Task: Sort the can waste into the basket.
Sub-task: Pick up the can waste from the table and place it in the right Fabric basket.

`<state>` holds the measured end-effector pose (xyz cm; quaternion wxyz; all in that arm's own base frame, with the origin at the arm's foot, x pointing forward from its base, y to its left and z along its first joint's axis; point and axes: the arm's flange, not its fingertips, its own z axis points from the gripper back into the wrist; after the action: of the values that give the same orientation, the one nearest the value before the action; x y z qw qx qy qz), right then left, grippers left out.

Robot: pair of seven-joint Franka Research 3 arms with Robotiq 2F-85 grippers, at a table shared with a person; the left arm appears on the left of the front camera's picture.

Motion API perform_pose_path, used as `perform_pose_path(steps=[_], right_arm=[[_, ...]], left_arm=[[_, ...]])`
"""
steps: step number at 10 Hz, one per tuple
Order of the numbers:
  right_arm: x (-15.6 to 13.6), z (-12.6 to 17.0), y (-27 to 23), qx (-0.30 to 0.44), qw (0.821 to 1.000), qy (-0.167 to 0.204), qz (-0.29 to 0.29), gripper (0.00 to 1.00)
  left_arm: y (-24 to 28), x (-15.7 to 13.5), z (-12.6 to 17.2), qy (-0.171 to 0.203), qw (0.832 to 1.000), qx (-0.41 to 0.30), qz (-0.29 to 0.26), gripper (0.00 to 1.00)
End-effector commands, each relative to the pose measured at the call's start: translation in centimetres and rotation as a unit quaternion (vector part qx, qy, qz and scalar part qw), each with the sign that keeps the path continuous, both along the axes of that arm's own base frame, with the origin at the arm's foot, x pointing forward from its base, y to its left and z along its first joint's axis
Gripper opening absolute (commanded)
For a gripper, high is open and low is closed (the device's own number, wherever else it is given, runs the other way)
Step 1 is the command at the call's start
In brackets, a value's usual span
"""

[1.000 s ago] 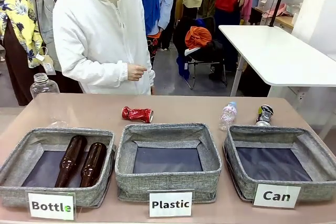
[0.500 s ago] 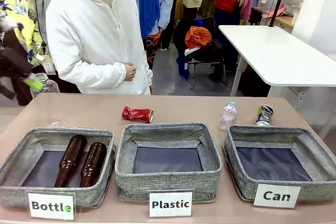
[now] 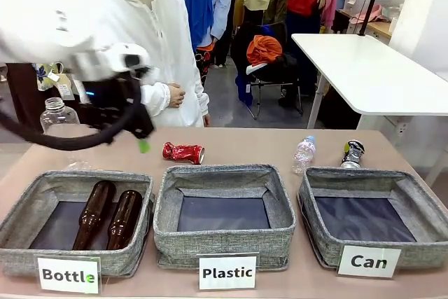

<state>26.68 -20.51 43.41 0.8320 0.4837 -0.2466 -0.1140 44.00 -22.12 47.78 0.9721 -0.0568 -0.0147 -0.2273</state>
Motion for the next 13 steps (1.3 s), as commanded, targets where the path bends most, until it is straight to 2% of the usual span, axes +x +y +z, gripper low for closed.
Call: perform_pose_path(steps=[1, 2, 3, 4, 5, 6, 7, 8, 9, 10, 11, 12, 13], right_arm=[[0.2, 0.0, -0.2, 0.003, 1.0, -0.018, 0.002, 1.0], [0.2, 0.0, -0.2, 0.003, 1.0, -0.018, 0.002, 1.0], [0.2, 0.0, -0.2, 0.003, 1.0, -0.018, 0.002, 1.0], [0.2, 0.0, -0.2, 0.003, 1.0, -0.018, 0.002, 1.0], [0.2, 0.0, -0.2, 0.003, 1.0, -0.018, 0.002, 1.0], [0.2, 0.0, -0.2, 0.003, 1.0, -0.018, 0.002, 1.0], [0.2, 0.0, -0.2, 0.003, 1.0, -0.018, 0.002, 1.0], [0.2, 0.0, -0.2, 0.003, 1.0, -0.018, 0.002, 1.0], [0.2, 0.0, -0.2, 0.003, 1.0, -0.018, 0.002, 1.0], [0.2, 0.0, -0.2, 0.003, 1.0, -0.018, 0.002, 1.0], [0.2, 0.0, -0.2, 0.003, 1.0, -0.018, 0.002, 1.0], [0.2, 0.0, -0.2, 0.003, 1.0, -0.018, 0.002, 1.0], [0.2, 0.0, -0.2, 0.003, 1.0, -0.018, 0.002, 1.0]], left_arm=[[-3.6, 3.8, -1.6, -0.005, 0.999, 0.034, 0.006, 1.0], [-5.4, 4.4, -3.4, -0.027, 0.998, 0.047, 0.022, 1.0], [-6.5, 4.9, -4.8, -0.032, 0.998, 0.048, 0.03, 1.0], [-7.2, 5.6, -4.9, -0.07, 0.995, 0.029, 0.064, 1.0], [-6.1, 5.7, -4.1, -0.091, 0.99, 0.027, 0.103, 1.0], [-7.1, 5.1, -5.5, -0.034, 0.999, 0.028, 0.025, 1.0], [-6.3, 6.3, -4.2, -0.07, 0.994, 0.013, 0.078, 1.0], [-6.4, 6.1, -4.3, -0.07, 0.995, 0.014, 0.068, 1.0], [-6.6, 5.6, -4.6, -0.025, 0.997, -0.004, -0.079, 1.0], [-5.9, 6.0, -4.2, -0.022, 0.989, -0.005, -0.144, 1.0], [-5.1, 6.9, -3.8, 0.007, 0.964, -0.02, -0.264, 1.0], [-4.1, 7.6, -3.6, 0.033, 0.927, -0.039, -0.373, 1.0], [-3.3, 7.7, -3.5, 0.032, 0.889, -0.046, -0.454, 1.0]])
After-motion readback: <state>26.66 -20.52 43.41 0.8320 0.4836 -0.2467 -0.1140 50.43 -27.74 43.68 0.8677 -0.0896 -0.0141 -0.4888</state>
